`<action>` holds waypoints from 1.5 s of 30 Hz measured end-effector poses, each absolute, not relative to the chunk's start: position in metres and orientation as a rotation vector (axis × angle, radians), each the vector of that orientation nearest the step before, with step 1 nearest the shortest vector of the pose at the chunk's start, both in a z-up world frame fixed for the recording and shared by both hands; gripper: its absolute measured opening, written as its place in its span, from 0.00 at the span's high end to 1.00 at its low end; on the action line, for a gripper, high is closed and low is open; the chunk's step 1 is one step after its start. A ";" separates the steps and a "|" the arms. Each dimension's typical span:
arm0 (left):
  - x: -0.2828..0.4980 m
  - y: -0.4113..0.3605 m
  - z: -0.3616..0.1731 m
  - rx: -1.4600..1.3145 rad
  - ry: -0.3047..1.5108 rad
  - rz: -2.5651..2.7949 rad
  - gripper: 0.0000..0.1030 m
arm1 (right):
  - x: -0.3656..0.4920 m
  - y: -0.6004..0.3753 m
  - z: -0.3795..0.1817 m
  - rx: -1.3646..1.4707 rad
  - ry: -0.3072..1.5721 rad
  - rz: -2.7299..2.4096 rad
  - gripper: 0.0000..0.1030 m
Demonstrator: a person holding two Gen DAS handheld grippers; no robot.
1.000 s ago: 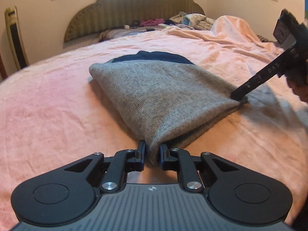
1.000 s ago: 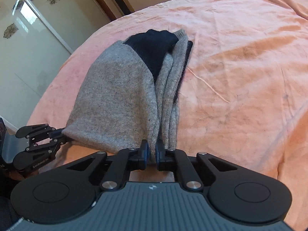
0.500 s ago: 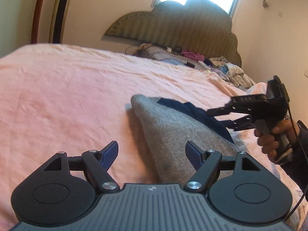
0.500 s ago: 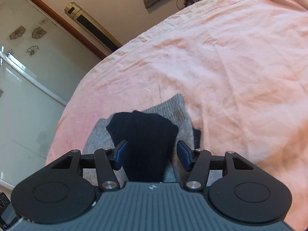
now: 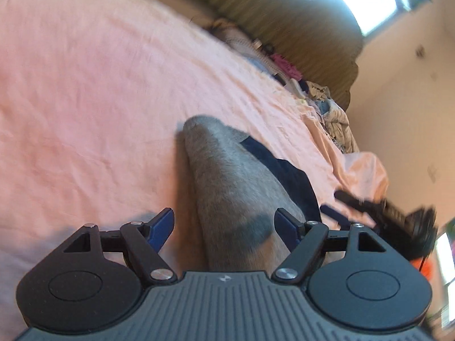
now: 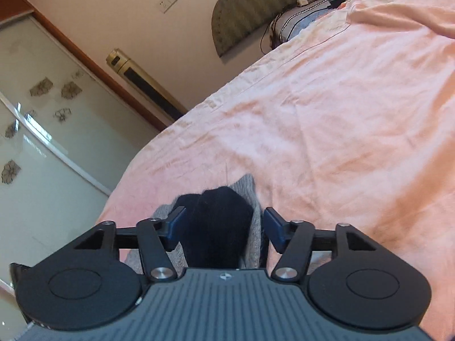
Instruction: Fold small clothes
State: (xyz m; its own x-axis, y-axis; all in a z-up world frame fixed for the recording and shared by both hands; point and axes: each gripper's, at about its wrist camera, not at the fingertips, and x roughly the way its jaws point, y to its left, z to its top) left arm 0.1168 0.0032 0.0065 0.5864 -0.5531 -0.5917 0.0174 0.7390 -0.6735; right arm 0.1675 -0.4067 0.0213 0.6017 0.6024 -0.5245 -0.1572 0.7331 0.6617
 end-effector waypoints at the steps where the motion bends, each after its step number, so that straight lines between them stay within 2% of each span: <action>1: 0.125 0.003 -0.001 -0.724 0.910 -0.372 0.25 | 0.173 -0.404 0.016 0.583 0.862 0.458 0.38; 5: 0.147 -0.005 -0.009 -0.804 0.915 -0.398 0.27 | 0.190 -0.385 -0.002 0.578 0.932 0.503 0.38; 6: 0.150 -0.009 -0.009 -0.799 0.916 -0.392 0.33 | 0.192 -0.380 -0.004 0.589 0.922 0.521 0.38; 7: 0.152 -0.014 -0.009 -0.763 0.932 -0.373 0.66 | 0.195 -0.377 -0.007 0.600 0.926 0.524 0.50; 8: 0.153 -0.020 -0.010 -0.707 0.951 -0.354 0.70 | 0.200 -0.375 -0.013 0.625 0.955 0.525 0.71; 11: 0.148 -0.022 0.000 -0.618 0.916 -0.352 0.78 | 0.192 -0.365 -0.008 0.602 0.910 0.539 0.73; 14: 0.145 -0.013 0.017 -0.578 0.886 -0.374 0.81 | 0.187 -0.354 0.004 0.621 0.865 0.574 0.73; 21: 0.169 0.029 0.065 -0.379 0.801 -0.266 0.81 | 0.213 -0.295 0.022 0.684 0.804 0.644 0.74; 22: 0.177 0.034 0.066 -0.338 0.810 -0.260 0.77 | 0.219 -0.287 0.020 0.696 0.799 0.626 0.73; 24: 0.189 0.043 0.057 -0.275 0.853 -0.219 0.72 | 0.226 -0.273 0.012 0.661 0.817 0.552 0.61; 25: 0.188 0.051 0.051 -0.286 0.898 -0.147 0.72 | 0.225 -0.269 0.008 0.632 0.854 0.512 0.46; 26: 0.180 0.060 0.047 -0.330 0.916 -0.124 0.72 | 0.221 -0.269 0.006 0.618 0.878 0.499 0.44; 27: 0.164 0.071 0.043 -0.403 0.898 -0.165 0.71 | 0.211 -0.273 0.004 0.613 0.881 0.526 0.44; 28: 0.147 0.078 0.039 -0.470 0.879 -0.206 0.64 | 0.197 -0.279 0.002 0.611 0.877 0.556 0.44; 29: 0.128 0.083 0.034 -0.525 0.881 -0.232 0.50 | 0.185 -0.285 0.000 0.607 0.882 0.571 0.43; 30: 0.111 0.086 0.029 -0.566 0.888 -0.250 0.45 | 0.170 -0.293 -0.003 0.601 0.902 0.575 0.43; 34: 0.061 0.077 0.004 -0.655 0.911 -0.332 0.43 | 0.120 -0.304 -0.014 0.618 0.970 0.619 0.43; 36: 0.049 0.067 0.001 -0.641 0.891 -0.360 0.44 | 0.103 -0.297 -0.018 0.618 0.981 0.656 0.43; 37: 0.048 0.064 0.000 -0.623 0.893 -0.357 0.58 | 0.099 -0.293 -0.019 0.627 0.985 0.666 0.44; 38: 0.048 0.060 -0.001 -0.612 0.923 -0.348 0.86 | 0.098 -0.290 -0.021 0.630 1.002 0.667 0.57; 39: 0.049 0.059 -0.004 -0.619 0.952 -0.341 0.85 | 0.099 -0.286 -0.021 0.610 1.033 0.666 0.71; 40: 0.047 0.061 -0.002 -0.623 0.948 -0.335 0.87 | 0.097 -0.285 -0.020 0.584 1.042 0.668 0.79; 45: 0.020 0.066 0.018 -0.456 0.916 -0.309 0.87 | 0.073 -0.283 -0.007 0.395 0.990 0.658 0.80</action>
